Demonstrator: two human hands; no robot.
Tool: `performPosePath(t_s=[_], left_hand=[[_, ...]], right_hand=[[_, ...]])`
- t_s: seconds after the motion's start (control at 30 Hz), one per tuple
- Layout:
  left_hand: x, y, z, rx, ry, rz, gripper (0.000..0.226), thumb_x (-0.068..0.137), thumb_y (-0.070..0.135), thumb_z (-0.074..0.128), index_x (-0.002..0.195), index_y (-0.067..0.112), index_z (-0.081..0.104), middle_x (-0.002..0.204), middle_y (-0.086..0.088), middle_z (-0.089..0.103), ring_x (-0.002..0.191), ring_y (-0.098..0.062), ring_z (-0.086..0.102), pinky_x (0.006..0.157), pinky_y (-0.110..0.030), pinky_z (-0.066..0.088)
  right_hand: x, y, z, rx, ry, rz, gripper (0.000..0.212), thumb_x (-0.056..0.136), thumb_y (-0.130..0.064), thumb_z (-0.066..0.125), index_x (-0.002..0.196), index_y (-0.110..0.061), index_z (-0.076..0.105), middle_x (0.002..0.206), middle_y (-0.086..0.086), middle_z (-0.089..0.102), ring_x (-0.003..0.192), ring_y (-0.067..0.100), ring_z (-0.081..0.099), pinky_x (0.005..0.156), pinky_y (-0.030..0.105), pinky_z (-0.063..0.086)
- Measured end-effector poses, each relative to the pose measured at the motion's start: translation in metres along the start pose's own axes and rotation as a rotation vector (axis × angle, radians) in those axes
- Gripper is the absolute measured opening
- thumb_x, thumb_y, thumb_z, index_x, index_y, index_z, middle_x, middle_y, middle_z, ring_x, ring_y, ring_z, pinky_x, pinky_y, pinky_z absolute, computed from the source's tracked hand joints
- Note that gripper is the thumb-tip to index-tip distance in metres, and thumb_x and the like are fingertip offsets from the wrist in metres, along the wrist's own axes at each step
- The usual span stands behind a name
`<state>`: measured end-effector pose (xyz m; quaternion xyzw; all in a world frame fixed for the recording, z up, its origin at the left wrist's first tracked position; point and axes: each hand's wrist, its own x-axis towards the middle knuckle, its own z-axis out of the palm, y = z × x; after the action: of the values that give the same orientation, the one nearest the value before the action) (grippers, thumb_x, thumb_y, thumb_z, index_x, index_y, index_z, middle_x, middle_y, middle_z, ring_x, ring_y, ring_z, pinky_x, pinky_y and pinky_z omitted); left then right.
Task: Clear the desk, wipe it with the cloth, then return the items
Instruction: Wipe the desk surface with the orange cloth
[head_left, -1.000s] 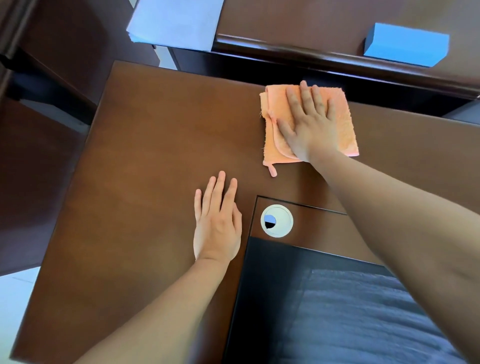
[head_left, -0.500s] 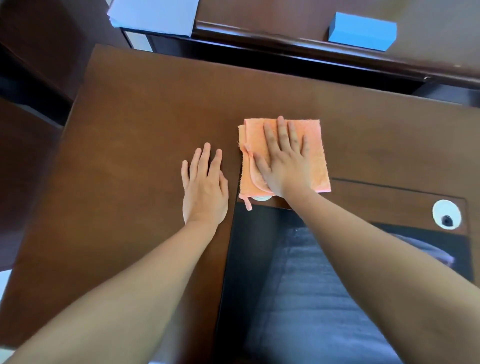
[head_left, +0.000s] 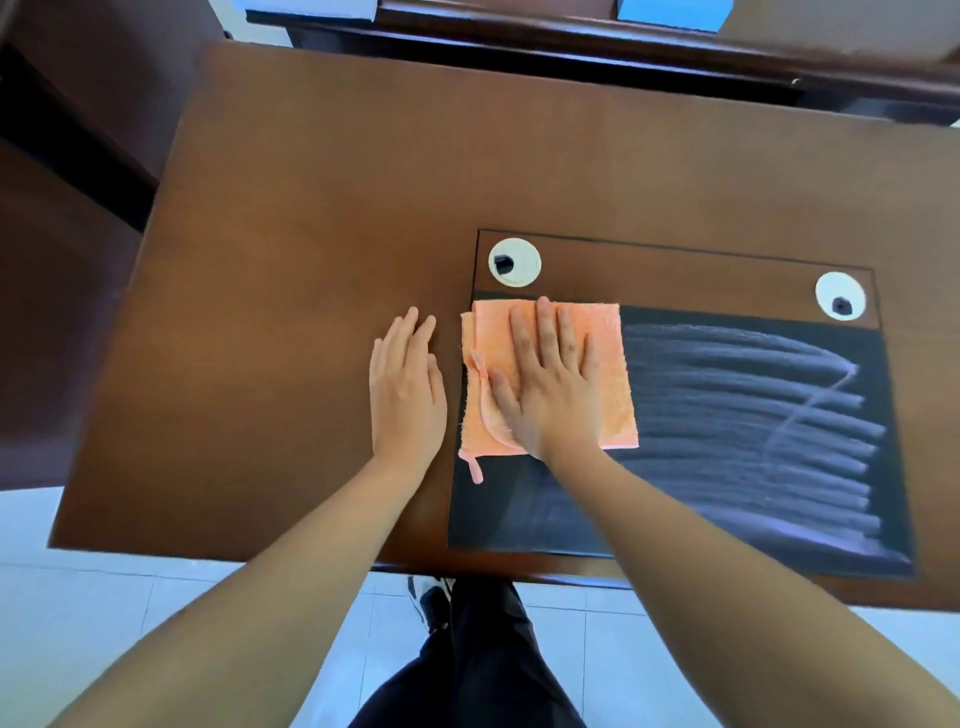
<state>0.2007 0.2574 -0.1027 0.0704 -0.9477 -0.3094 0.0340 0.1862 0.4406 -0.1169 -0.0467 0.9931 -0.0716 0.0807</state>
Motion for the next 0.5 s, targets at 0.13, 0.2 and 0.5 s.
performPosePath(t_s=[0.13,0.2,0.5], left_hand=[[-0.034,-0.003,-0.004,-0.056,-0.043,-0.031,0.046,0.112,0.021,0.037,0.156,0.016,0.047,0.168,-0.003,0.037,0.158,-0.021,0.027,0.132,-0.040,0.013],[-0.036,-0.005,-0.006,-0.068,-0.050,-0.026,0.045,0.113,0.017,0.036,0.156,0.015,0.046,0.168,-0.003,0.037,0.159,-0.020,0.026,0.133,-0.038,0.012],[-0.033,0.005,-0.003,-0.032,-0.012,-0.061,0.042,0.111,0.012,0.040,0.152,0.013,0.052,0.165,-0.005,0.041,0.156,-0.023,0.032,0.131,-0.044,0.019]], right_hand=[[-0.050,-0.009,0.012,-0.017,0.006,-0.009,0.076,0.106,-0.068,0.013,0.170,-0.029,-0.005,0.178,0.002,-0.013,0.164,0.027,-0.013,0.130,0.059,0.006],[-0.070,-0.013,0.017,-0.013,0.028,-0.017,0.075,0.107,-0.066,0.019,0.170,-0.028,0.002,0.178,0.004,-0.009,0.164,0.028,-0.008,0.130,0.060,0.008],[-0.121,-0.015,0.027,0.036,0.026,-0.090,0.076,0.106,-0.067,0.018,0.171,-0.029,0.007,0.179,0.003,-0.005,0.165,0.028,-0.002,0.129,0.062,0.011]])
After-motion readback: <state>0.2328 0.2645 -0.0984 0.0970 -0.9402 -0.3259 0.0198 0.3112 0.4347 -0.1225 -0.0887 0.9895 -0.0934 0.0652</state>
